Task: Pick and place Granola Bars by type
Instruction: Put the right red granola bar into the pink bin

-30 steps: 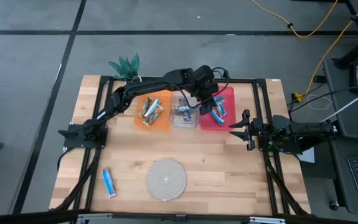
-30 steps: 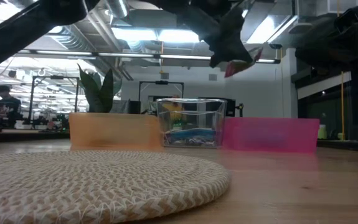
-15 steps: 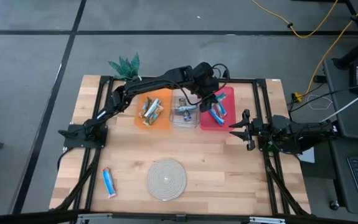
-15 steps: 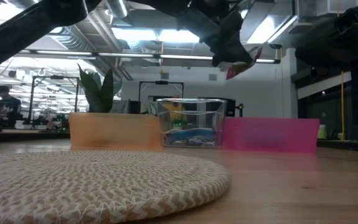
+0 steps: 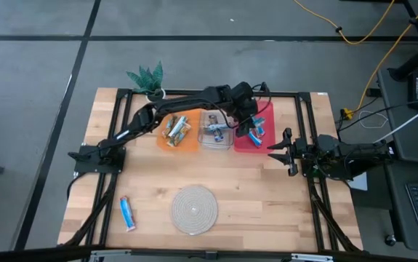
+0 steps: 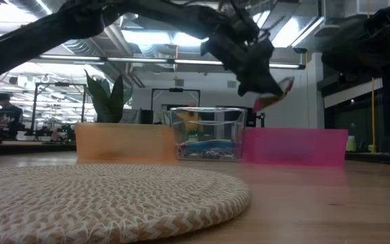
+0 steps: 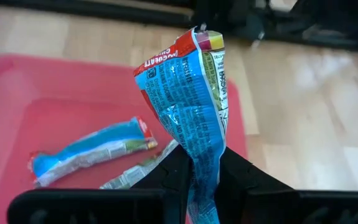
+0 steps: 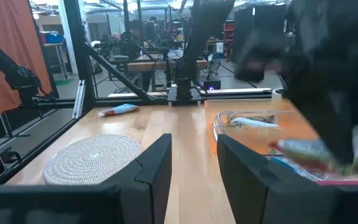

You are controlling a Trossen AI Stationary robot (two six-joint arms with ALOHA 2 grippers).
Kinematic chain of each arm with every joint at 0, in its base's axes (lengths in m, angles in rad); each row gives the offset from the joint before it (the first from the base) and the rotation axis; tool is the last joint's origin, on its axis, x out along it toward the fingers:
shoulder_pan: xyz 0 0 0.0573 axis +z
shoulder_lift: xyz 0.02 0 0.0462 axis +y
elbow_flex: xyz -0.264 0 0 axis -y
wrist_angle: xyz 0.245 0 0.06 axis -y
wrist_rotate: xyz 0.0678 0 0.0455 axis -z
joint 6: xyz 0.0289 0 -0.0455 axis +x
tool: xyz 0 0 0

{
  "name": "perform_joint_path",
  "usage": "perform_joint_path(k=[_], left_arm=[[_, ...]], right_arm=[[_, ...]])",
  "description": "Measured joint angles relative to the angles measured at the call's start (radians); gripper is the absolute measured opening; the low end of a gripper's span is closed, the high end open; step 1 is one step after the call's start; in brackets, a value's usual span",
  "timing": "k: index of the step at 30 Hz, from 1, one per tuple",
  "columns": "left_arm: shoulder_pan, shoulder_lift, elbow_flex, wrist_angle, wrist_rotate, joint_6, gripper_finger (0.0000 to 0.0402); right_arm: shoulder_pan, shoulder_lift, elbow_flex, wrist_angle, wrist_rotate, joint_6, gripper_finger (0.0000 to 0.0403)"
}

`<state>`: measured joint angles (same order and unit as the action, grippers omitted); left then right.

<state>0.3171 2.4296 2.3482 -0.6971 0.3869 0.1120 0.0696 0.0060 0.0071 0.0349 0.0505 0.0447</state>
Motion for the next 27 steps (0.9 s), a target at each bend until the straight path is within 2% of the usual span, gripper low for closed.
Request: perform_joint_path(k=[27], left_arm=[[0.016,0.139,0.000,0.014,0.000,-0.011,0.0043]], right_arm=[[0.000,0.000,0.000,0.000,0.000,0.000,0.0132]])
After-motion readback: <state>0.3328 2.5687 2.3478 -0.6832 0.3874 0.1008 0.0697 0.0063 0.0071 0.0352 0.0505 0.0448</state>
